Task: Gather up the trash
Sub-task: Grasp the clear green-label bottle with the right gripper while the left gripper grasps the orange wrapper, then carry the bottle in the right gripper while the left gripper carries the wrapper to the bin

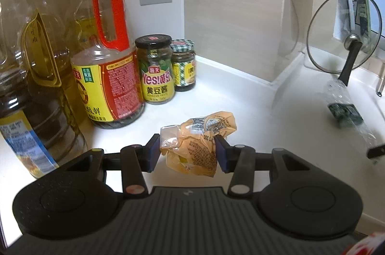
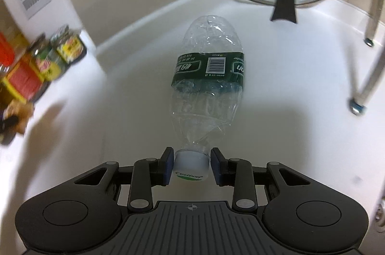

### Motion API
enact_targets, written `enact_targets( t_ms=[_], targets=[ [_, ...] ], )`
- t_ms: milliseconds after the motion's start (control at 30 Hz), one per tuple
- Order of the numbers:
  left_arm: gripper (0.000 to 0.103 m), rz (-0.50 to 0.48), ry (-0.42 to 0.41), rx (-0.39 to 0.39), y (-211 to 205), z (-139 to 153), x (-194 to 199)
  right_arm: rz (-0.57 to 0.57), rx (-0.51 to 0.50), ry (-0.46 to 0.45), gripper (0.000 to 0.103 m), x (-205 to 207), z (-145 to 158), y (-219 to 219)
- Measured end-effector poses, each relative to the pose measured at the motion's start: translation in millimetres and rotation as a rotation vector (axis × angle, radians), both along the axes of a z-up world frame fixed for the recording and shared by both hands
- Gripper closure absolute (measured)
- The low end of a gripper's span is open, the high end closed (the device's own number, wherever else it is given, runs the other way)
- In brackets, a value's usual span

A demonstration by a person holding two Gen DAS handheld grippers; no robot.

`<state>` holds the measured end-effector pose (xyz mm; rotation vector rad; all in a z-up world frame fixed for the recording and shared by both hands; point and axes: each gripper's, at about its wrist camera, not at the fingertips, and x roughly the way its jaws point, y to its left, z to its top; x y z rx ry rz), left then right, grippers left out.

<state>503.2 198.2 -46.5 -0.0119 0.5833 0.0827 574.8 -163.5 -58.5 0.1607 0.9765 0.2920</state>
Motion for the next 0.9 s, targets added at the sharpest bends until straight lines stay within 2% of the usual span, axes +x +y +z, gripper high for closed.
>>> enact_targets(
  t_ms=[100, 167, 200, 233, 433, 700, 900],
  targets=[
    [0.058, -0.011, 0.003, -0.006, -7.6, 1.5, -5.1, 0.007, -0.029, -0.002, 0.068, -14.7, 3.1, -21.4],
    [0.058, -0.016, 0.003, -0.006, -13.2, 2.3, -5.7, -0.004, -0.054, 0.001, 0.050, -19.9, 5.4, -30.4],
    [0.058, -0.019, 0.002, -0.008, -15.5, 2.8, -6.2, -0.025, -0.061, -0.011, 0.028, -20.9, 7.2, -34.4],
    [0.058, -0.021, 0.002, -0.010, -17.3, 3.0, -6.0, -0.043, -0.062, -0.033, 0.020, -20.7, 9.5, -36.1],
    [0.058, -0.022, 0.006, 0.001, -26.3, 2.2, 0.7, -0.067, 0.006, -0.117, 0.019, -5.6, 8.1, -32.5],
    [0.058, -0.001, 0.022, 0.035, -31.1, -0.3, 11.3, -0.072, -0.049, -0.127, 0.019, 34.0, -19.3, -8.0],
    [0.058, 0.007, 0.025, 0.029, -32.6, 0.8, 10.5, -0.063, -0.127, -0.148, 0.021, 43.0, -27.5, 0.7]
  ],
)
